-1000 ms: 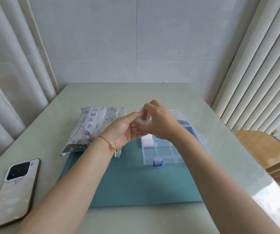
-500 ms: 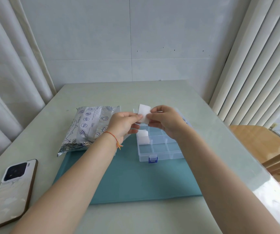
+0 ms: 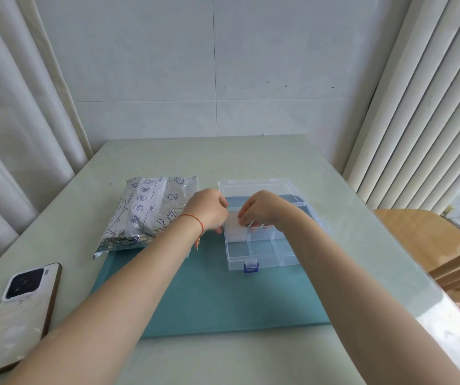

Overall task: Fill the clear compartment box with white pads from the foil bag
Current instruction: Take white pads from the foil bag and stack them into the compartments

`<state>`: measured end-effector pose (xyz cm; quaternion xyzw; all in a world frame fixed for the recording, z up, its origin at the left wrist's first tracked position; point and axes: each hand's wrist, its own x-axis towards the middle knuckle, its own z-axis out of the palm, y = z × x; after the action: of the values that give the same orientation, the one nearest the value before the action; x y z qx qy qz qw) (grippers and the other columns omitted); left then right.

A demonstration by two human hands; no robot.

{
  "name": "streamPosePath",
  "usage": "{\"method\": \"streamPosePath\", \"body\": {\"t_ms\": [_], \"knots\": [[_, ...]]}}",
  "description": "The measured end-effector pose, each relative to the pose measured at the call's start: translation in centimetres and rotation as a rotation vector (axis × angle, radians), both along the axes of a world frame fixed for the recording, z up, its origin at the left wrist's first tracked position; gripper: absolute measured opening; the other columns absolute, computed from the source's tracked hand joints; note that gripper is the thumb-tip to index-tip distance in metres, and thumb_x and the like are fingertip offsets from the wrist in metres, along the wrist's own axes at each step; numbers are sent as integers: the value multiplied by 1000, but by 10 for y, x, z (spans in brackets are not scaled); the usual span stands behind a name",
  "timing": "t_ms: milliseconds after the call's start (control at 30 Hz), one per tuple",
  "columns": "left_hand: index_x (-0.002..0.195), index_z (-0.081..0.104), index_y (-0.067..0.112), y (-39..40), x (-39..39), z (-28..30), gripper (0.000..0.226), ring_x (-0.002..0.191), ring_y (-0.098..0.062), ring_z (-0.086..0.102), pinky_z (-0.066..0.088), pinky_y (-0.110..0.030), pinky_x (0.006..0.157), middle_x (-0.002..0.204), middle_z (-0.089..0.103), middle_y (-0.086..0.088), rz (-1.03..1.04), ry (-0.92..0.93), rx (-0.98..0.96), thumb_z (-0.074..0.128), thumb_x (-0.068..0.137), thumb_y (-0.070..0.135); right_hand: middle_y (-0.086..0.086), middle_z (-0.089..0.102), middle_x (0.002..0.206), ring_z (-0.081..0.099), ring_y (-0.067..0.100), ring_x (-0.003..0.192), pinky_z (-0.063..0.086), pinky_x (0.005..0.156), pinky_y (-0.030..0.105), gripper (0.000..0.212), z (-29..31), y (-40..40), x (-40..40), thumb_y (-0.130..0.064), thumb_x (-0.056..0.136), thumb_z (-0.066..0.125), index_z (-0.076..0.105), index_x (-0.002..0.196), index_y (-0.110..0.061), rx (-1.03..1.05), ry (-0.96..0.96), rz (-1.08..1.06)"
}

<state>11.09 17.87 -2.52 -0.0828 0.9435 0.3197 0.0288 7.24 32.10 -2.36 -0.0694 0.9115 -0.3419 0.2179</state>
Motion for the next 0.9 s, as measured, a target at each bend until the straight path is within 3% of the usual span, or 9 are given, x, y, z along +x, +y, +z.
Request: {"method": "streamPosePath", "body": {"t_ms": [67,133,200,300,467,567,733,800,900], "knots": [[111,63,18,-1,-1,-3,33,68,-18,72,44,-22,56,86,63,3,-5,-2,-3,50,86,2,11,74,100,65,16,75,46,67,25,20,-1,-2,-1,-11,83,67,73,101,-4,39,12,3],[110,65,19,-3,-3,-5,35,68,-17,70,48,-23,64,79,67,3,7,3,0,52,84,0,12,73,99,62,19,79,46,70,27,27,-3,-6,-2,-10,83,66,71,107,0,70,35,18],[106,66,21,-3,-4,-6,35,69,-16,67,53,-26,74,87,70,1,8,15,-13,55,82,-1,9,72,99,65,19,82,51,75,27,27,-4,-9,-4,-12,84,67,71,108,-1,110,59,57],[97,66,23,-3,-4,-7,31,66,-13,67,52,-27,70,89,69,1,-2,39,-21,56,81,-2,9,69,111,66,23,102,52,93,33,30,-6,-14,-5,-23,88,67,69,112,-7,266,115,152],[99,70,18,-4,-5,-5,32,80,-22,70,56,-30,73,86,73,-2,-23,26,-69,62,75,-3,9,71,108,65,25,104,53,93,34,28,-2,-17,-4,-26,88,65,71,110,-10,353,192,227],[97,68,19,-4,1,0,21,67,-17,69,52,-24,64,77,73,-4,-34,94,-81,58,82,8,10,71,104,65,25,100,51,84,32,27,4,-15,-2,-25,88,64,72,108,-8,359,231,256],[87,68,21,-38,10,18,9,90,-25,58,47,-32,72,97,61,-1,100,461,-324,60,85,24,16,70,93,55,21,71,46,63,28,25,17,-27,-1,-19,88,56,72,95,-1,65,483,135],[86,62,19,-53,14,18,19,91,-25,55,44,-32,70,98,54,-2,121,411,-429,63,84,38,9,72,94,61,21,81,52,71,29,23,19,-42,3,-16,88,54,74,95,-6,25,522,167],[84,59,16,-60,20,13,40,84,-26,58,44,-31,68,93,55,-2,104,264,-491,62,79,56,10,69,108,62,28,101,52,89,37,26,10,-69,4,-14,89,50,70,104,-6,228,507,324]]}}
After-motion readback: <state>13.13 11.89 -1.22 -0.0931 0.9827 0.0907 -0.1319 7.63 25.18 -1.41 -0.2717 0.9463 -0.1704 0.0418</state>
